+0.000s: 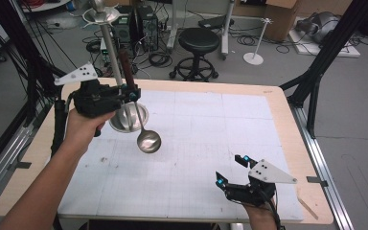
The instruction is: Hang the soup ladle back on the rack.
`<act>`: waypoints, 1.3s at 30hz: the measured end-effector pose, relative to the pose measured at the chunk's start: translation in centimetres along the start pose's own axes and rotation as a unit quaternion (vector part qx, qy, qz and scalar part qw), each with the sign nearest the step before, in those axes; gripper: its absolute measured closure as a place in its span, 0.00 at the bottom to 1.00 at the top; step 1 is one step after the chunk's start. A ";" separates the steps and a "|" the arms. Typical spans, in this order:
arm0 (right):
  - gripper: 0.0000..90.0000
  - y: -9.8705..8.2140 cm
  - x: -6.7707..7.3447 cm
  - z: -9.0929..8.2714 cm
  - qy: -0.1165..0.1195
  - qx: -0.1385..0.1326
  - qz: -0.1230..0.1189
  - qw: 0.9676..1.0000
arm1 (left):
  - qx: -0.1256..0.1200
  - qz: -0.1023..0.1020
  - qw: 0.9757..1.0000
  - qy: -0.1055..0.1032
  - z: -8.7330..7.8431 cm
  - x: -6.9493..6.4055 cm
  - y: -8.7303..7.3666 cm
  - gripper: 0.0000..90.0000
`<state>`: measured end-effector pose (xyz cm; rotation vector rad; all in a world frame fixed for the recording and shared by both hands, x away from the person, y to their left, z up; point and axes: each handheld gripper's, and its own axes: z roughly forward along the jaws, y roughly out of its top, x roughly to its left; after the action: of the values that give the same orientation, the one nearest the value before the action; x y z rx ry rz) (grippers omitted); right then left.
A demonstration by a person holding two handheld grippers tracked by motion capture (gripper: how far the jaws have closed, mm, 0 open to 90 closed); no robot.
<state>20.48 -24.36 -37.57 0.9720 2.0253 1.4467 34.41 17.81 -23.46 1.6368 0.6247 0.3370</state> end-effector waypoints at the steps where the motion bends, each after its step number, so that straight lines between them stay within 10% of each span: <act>1: 0.18 -0.1 -0.1 0.0 0.003 -0.005 0.004 1.000 | 0.000 -0.001 1.000 0.000 0.1 0.3 0.4 0.82; 15: 0.18 -0.5 -0.5 0.0 0.003 -0.006 0.010 1.000 | 0.011 -0.002 1.000 0.023 0.9 3.9 4.0 0.82; 39: 0.18 -0.7 -0.5 -0.1 0.002 -0.004 0.014 1.000 | 0.012 -0.032 0.998 0.043 1.3 6.6 3.8 0.82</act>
<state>20.54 -24.95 -38.24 0.9980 2.0156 1.4699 41.20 20.33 -20.86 1.6280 0.7474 0.3561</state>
